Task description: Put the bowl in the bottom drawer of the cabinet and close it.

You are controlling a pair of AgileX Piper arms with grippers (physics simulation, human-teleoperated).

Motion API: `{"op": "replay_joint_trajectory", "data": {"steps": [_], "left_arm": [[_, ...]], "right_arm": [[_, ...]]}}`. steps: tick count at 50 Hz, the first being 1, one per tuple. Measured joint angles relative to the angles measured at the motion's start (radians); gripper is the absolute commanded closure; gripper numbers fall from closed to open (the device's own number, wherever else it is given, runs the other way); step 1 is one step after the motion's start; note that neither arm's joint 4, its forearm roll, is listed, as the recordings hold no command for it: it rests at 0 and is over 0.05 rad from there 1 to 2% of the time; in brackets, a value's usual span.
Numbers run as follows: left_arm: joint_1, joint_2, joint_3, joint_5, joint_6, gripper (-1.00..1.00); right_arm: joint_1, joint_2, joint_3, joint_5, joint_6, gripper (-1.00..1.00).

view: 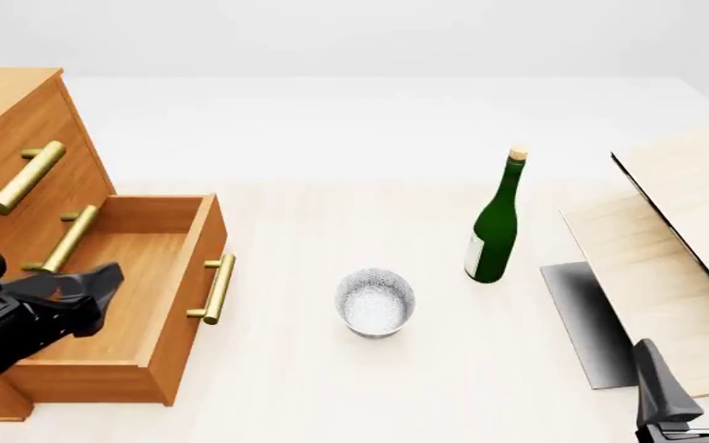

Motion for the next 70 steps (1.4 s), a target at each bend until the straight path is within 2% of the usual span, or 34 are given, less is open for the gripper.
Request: {"op": "replay_joint_trajectory", "data": {"steps": [38,70], "left_arm": [[0.022,0.227,0.091,-0.173,-0.06,-1.0],[-0.008,0.401,0.095,-0.296,-0.076,-1.0]], "right_arm": [[0.0,0.0,0.0,0.0,0.0,-1.0],[-0.001,0.0,0.0,0.0,0.0,-1.0]]}}
